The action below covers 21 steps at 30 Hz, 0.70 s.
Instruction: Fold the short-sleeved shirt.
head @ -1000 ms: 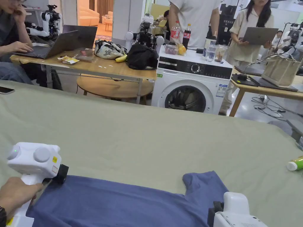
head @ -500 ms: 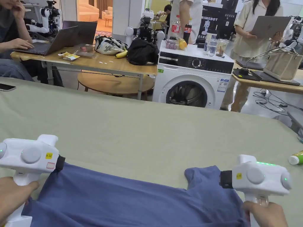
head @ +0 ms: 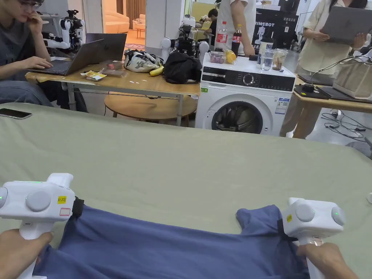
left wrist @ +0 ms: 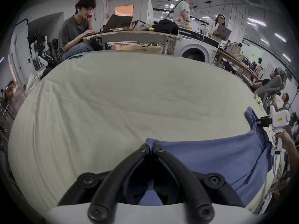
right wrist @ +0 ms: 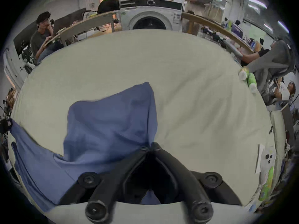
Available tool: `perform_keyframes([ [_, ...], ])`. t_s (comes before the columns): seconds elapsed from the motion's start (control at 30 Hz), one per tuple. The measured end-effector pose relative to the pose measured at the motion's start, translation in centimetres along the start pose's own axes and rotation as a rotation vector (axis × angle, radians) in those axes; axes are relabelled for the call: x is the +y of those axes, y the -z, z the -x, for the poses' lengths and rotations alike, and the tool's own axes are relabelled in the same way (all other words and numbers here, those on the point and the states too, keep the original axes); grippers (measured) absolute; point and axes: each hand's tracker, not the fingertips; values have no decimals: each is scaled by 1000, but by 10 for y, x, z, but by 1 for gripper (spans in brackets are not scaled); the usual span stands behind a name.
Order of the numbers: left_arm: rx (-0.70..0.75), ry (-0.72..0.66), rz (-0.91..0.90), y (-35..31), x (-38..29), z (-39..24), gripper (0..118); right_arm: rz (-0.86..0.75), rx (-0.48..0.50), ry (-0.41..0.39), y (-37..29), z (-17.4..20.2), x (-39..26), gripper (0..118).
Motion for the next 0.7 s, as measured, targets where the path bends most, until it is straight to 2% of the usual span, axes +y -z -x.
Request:
perform_keyframes([
  [0.07,-2,-4,1,-2,1,-1,0,-33,28,56,-11,-6,-5,0],
  [0.13,-14,-18,-8,-7,2,1,0,-97,39,76,-27,-10,-7,0],
  [0.4,-50,-20,-60,-48,-13,7,0,-238,70,58,-118,-15,-44,0],
  [0.7,-111,-31,-89,-113,-63,22,0,-266,55,10,-193,-19,-109,0],
])
